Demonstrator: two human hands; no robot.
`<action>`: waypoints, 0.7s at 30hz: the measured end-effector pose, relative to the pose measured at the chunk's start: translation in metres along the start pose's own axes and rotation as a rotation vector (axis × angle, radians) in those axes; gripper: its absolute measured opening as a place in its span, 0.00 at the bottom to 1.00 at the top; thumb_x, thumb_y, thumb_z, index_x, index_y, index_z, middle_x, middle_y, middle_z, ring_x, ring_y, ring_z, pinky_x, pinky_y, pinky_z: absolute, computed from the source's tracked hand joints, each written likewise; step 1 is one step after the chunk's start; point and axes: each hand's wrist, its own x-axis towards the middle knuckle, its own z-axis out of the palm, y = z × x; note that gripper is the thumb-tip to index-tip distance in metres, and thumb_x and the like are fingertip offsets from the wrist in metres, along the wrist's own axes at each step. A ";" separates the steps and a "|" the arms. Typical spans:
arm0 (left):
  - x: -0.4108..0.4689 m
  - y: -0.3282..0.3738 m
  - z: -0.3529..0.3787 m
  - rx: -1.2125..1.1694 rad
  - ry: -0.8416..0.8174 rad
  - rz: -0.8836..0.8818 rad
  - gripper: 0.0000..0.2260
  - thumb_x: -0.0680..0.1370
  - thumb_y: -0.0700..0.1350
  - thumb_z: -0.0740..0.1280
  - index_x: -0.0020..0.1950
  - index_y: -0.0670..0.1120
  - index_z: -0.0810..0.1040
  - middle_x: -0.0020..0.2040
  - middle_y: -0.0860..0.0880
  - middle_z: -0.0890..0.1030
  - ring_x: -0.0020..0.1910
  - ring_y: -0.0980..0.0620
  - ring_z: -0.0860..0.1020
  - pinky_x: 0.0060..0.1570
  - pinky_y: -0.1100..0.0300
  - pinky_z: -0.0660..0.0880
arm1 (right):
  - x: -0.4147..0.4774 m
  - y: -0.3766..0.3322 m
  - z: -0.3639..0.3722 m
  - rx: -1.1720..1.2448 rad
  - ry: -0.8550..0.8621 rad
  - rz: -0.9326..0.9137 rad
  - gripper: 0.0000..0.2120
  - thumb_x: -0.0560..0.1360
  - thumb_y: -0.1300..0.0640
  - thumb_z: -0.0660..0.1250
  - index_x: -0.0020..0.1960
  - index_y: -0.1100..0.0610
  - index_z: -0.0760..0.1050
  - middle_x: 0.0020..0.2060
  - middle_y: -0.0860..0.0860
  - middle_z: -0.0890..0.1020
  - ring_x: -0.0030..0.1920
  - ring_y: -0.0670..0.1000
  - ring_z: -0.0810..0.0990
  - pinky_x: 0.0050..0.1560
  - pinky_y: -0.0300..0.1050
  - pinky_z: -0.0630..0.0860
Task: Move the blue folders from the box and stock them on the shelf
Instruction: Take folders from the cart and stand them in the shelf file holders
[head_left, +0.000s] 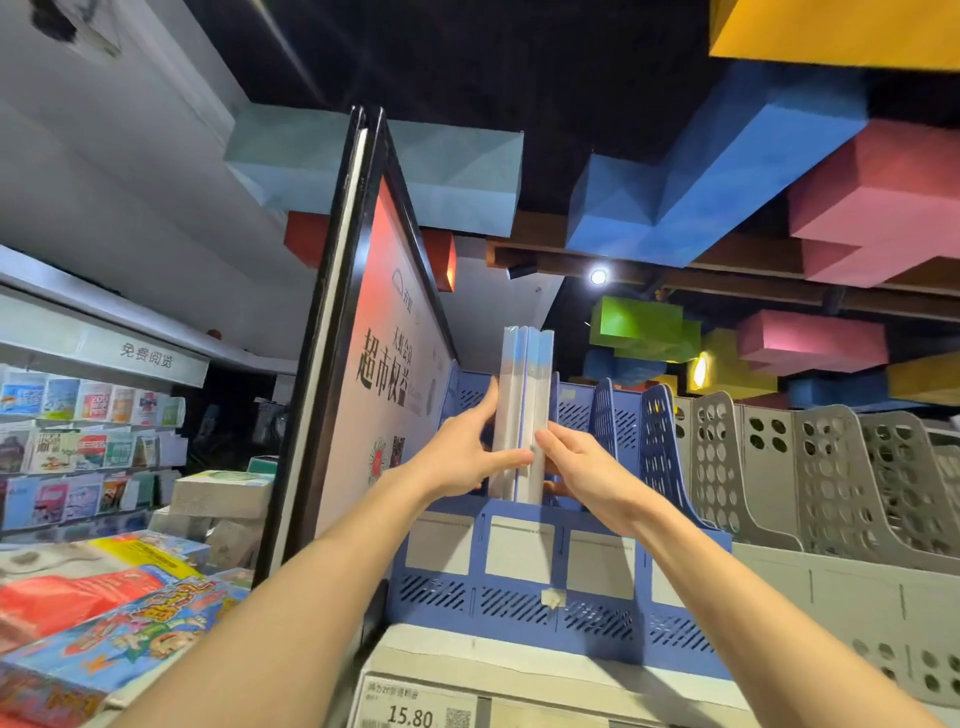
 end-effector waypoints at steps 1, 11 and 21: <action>0.000 0.001 0.000 0.015 -0.001 -0.009 0.44 0.78 0.53 0.72 0.82 0.59 0.43 0.77 0.56 0.68 0.60 0.50 0.79 0.56 0.52 0.79 | 0.001 -0.001 0.000 0.006 0.014 0.006 0.22 0.85 0.51 0.54 0.69 0.69 0.63 0.66 0.70 0.68 0.66 0.66 0.72 0.61 0.54 0.76; -0.026 0.033 -0.004 0.228 0.057 -0.103 0.26 0.80 0.54 0.68 0.77 0.51 0.69 0.66 0.52 0.80 0.65 0.52 0.78 0.67 0.55 0.72 | -0.018 -0.029 -0.009 0.003 0.106 0.153 0.18 0.82 0.56 0.60 0.70 0.61 0.72 0.59 0.55 0.77 0.57 0.55 0.79 0.58 0.56 0.81; -0.132 0.111 0.000 0.178 0.408 -0.217 0.12 0.73 0.57 0.66 0.50 0.54 0.83 0.44 0.53 0.86 0.44 0.53 0.84 0.47 0.49 0.83 | -0.110 -0.049 -0.001 0.179 0.239 -0.037 0.10 0.80 0.59 0.63 0.49 0.64 0.80 0.42 0.59 0.86 0.38 0.55 0.84 0.38 0.46 0.83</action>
